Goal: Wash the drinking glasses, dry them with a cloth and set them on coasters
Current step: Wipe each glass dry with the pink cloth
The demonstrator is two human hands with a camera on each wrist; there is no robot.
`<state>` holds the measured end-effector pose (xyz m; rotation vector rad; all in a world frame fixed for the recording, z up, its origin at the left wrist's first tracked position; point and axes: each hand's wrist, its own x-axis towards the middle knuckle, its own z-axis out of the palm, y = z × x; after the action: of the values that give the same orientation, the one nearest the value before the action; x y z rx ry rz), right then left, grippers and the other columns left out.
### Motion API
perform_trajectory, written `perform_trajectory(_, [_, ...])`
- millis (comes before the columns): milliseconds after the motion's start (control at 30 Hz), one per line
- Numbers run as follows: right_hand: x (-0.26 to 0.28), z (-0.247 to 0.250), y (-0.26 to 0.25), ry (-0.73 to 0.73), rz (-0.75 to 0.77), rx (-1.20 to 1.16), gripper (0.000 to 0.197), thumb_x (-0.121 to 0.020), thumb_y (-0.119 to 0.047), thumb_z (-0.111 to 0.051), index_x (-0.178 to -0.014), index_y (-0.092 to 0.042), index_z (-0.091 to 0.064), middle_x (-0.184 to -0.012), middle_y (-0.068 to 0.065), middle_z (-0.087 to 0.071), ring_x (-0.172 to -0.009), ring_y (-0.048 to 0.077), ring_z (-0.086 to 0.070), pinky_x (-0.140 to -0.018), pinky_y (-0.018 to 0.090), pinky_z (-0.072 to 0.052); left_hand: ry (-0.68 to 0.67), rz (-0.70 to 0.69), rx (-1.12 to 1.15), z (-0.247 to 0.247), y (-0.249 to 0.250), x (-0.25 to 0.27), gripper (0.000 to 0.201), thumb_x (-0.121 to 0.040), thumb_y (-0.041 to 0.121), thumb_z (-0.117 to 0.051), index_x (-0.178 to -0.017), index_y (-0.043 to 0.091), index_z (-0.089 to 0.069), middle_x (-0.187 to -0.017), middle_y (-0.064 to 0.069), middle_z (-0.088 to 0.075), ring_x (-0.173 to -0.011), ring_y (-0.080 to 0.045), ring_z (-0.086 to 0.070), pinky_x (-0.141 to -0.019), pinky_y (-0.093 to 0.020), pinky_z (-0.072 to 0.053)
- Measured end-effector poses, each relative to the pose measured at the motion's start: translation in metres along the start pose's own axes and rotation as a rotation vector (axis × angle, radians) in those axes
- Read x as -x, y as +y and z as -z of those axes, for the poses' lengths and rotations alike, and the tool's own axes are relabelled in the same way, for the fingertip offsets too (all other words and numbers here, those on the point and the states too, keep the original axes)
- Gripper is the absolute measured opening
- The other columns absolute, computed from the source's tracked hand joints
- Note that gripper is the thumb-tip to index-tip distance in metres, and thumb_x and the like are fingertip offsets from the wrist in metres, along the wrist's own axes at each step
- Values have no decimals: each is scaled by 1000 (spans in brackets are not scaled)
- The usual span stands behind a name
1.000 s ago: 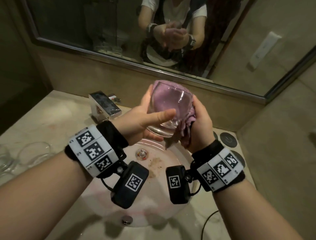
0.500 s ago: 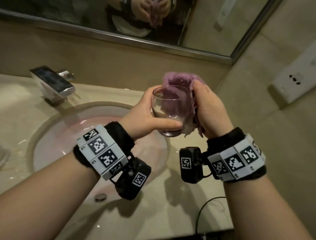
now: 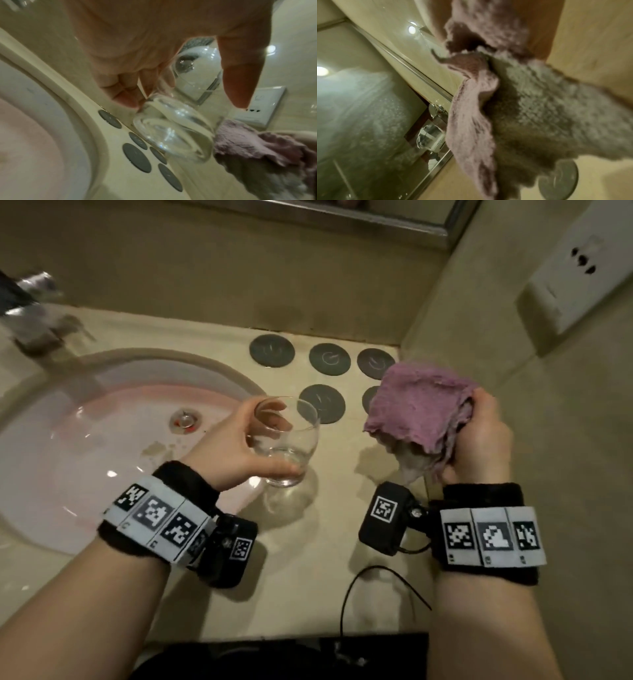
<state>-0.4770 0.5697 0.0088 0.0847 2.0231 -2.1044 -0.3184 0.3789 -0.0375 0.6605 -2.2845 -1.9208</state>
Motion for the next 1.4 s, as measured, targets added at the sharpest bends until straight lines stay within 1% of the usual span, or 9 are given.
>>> perform_trajectory(200, [-8, 2, 26, -62, 36, 259, 32, -95, -28, -35, -100, -15, -63, -105, 4, -65, -104, 18, -60, -94, 40, -49, 133, -26, -191, -12, -18, 5, 97, -36, 53, -77, -121, 33, -35, -104, 15, -58, -100, -3, -60, -89, -26, -47])
perform_trajectory(333, [-6, -4, 42, -74, -9, 254, 35, -101, -20, -29, -122, -9, -54, -115, -5, -54, -105, 11, -49, -79, 11, -35, 24, -38, -348, -33, -25, 3, 91, -49, 41, -78, -123, 38, -26, -104, 17, -54, -102, -3, -57, -93, -30, -47])
perform_trajectory(600, [11, -19, 57, -110, -2, 333, 38, -95, -29, -34, -115, -9, -59, -119, 7, -61, -113, 21, -54, -104, 42, -40, -53, -96, -423, -56, -48, -3, 93, -60, 15, -85, -135, 18, -30, -131, -1, -39, -112, -9, -51, -98, -29, -45])
perform_trajectory(667, [13, -19, 61, -125, -19, 296, 41, -89, -36, -35, -112, -13, -60, -114, 4, -62, -105, 16, -57, -101, 34, -44, -45, -116, -422, -60, -54, -2, 92, -60, 14, -85, -135, 16, -31, -131, -3, -38, -115, -10, -49, -99, -22, -41])
perform_trajectory(733, [16, -19, 60, -140, -38, 261, 36, -98, -26, -31, -115, -9, -57, -111, 1, -59, -91, 6, -52, -84, 2, -40, -32, -134, -405, -62, -58, -1, 92, -60, 14, -85, -135, 15, -31, -131, -3, -37, -119, -11, -47, -98, -15, -36])
perform_trajectory(800, [16, -15, 59, -109, -21, 216, 35, -101, -18, -27, -118, -6, -55, -111, 1, -56, -92, 5, -48, -71, -5, -34, -33, -136, -427, -62, -59, -2, 93, -61, 15, -85, -136, 17, -30, -132, -3, -37, -121, -9, -44, -99, -14, -34])
perform_trajectory(1000, [25, -19, 46, -82, 60, 144, 27, -84, -39, -38, -86, -25, -62, -95, -5, -64, -100, 12, -57, -102, 43, -43, -57, -99, -494, -54, -54, 4, 103, -60, 19, -85, -142, 21, -23, -138, -5, -39, -127, -15, -39, -107, -27, -30])
perform_trajectory(1133, [33, -30, 36, -133, 78, 90, 32, -81, -46, -42, -93, -27, -64, -110, 0, -66, -111, 16, -58, -103, 47, -42, -51, -74, -509, -38, -43, 15, 99, -65, 22, -83, -143, 23, -23, -140, -2, -37, -129, -14, -37, -106, -23, -28])
perform_trajectory(1400, [80, -80, 12, -343, 150, 90, 30, -99, -28, -36, -108, -15, -62, -103, -1, -64, -104, 13, -59, -99, 44, -46, 133, -54, -557, 22, -32, 48, 67, -79, 28, -72, -136, 23, -39, -140, 3, -38, -128, -10, -36, -100, -17, -26])
